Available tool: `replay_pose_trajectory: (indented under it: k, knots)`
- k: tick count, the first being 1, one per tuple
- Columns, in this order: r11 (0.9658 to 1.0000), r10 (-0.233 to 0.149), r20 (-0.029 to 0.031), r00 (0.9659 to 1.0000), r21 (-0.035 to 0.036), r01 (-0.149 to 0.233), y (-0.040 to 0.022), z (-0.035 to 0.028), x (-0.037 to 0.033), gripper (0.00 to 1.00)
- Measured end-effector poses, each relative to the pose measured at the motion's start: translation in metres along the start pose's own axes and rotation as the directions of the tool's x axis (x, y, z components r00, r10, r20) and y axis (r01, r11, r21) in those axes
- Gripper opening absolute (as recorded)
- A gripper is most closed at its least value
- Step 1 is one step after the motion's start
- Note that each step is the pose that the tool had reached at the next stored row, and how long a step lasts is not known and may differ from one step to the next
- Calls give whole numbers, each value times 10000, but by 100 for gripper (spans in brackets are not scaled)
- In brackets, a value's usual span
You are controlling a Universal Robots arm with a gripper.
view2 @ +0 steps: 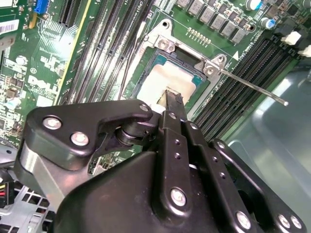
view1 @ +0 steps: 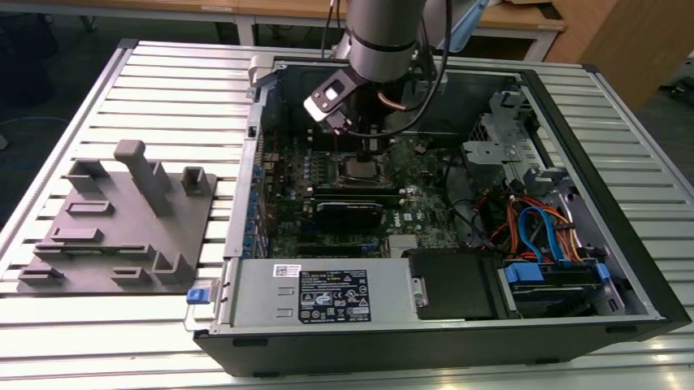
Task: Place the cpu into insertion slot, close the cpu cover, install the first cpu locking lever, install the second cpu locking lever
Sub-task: 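Close the cpu cover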
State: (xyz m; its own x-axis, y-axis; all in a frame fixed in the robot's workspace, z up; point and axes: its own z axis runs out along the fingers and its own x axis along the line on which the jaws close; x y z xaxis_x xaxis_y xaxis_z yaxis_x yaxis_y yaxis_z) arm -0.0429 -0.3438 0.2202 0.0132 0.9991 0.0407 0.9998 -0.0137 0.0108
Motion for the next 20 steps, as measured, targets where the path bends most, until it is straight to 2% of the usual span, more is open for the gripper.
replay_pose_trajectory:
  k: [20]
  knots:
    - [10000,0,35,10000,1,0,2,-158,6,10]
